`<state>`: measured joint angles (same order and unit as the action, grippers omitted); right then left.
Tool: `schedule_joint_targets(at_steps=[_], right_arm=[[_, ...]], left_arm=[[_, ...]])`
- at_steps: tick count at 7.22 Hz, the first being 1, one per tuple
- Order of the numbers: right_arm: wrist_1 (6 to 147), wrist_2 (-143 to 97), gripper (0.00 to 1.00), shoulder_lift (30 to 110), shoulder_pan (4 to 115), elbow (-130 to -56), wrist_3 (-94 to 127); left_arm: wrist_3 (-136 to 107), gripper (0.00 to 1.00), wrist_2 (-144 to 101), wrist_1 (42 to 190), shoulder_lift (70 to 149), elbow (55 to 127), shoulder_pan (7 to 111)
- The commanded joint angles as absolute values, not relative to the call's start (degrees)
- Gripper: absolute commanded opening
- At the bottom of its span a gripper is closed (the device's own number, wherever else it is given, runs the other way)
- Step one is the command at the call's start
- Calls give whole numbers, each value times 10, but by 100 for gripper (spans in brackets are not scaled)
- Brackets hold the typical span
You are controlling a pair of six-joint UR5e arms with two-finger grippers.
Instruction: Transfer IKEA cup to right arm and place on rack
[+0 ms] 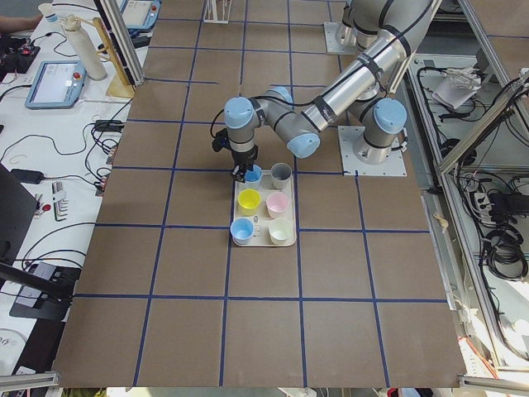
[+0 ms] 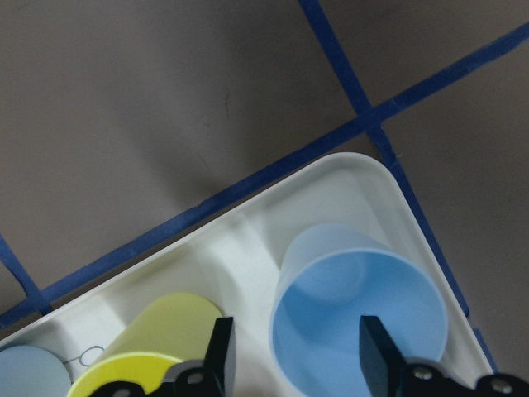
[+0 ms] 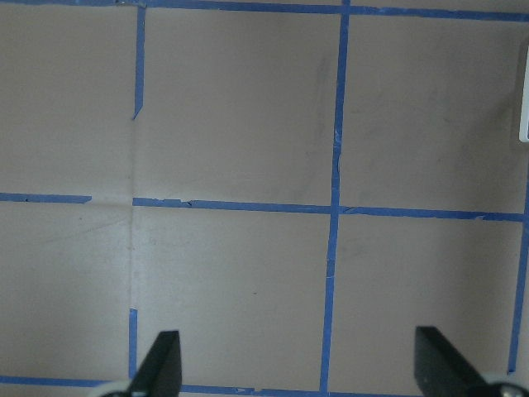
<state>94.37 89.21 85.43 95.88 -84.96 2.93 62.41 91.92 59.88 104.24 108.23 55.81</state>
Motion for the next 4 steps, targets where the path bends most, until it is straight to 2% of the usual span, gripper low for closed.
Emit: schedule_joint_targets(at_steps=[1, 4], right_arm=[[944, 892, 100, 854, 959, -849, 30], [944, 892, 100, 854, 959, -849, 29]], left_arm=[[624, 60, 919, 599, 1054, 1081, 558], [624, 60, 919, 599, 1063, 1081, 559]])
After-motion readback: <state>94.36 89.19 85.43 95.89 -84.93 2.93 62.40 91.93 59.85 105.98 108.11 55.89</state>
